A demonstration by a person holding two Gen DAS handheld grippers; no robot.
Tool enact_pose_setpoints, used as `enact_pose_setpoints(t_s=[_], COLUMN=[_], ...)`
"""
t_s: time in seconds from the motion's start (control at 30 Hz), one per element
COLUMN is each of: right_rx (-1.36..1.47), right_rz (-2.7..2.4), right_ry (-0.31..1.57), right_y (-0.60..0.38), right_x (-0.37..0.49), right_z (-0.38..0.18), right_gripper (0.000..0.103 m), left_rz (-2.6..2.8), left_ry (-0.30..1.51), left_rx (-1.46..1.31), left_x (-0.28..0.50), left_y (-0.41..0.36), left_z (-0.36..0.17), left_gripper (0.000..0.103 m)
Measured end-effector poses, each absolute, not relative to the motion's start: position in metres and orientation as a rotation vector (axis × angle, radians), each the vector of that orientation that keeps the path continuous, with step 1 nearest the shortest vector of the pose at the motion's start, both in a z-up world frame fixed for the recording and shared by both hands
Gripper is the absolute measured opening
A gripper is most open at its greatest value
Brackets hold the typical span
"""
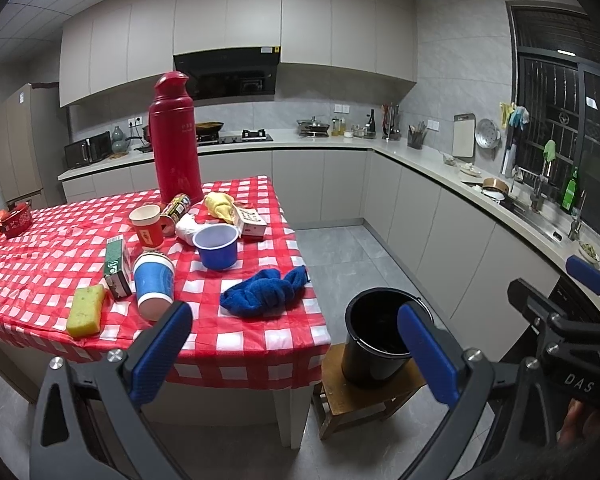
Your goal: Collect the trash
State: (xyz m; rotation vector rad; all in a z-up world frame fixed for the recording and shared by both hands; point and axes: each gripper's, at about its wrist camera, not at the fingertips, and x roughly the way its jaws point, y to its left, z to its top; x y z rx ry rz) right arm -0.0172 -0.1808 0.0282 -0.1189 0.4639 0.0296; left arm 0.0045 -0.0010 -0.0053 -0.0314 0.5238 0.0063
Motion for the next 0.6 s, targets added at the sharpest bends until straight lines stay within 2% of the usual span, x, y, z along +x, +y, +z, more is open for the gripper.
enact_pose_setpoints(t_s=[0.6], right_rx=[-0.119], right_rz=[0.03], right_ry=[0.468], right_y=[-0.1779], right_x=[-0.0121], right_z=[0.0242], right_gripper=[0.103], left_rz=[0.009], left_ry=[0.526], left_rx=[-0.035], left_x=[0.0064], left_y=[0.0041], left_z=[-0.0069], left_gripper=[0.103])
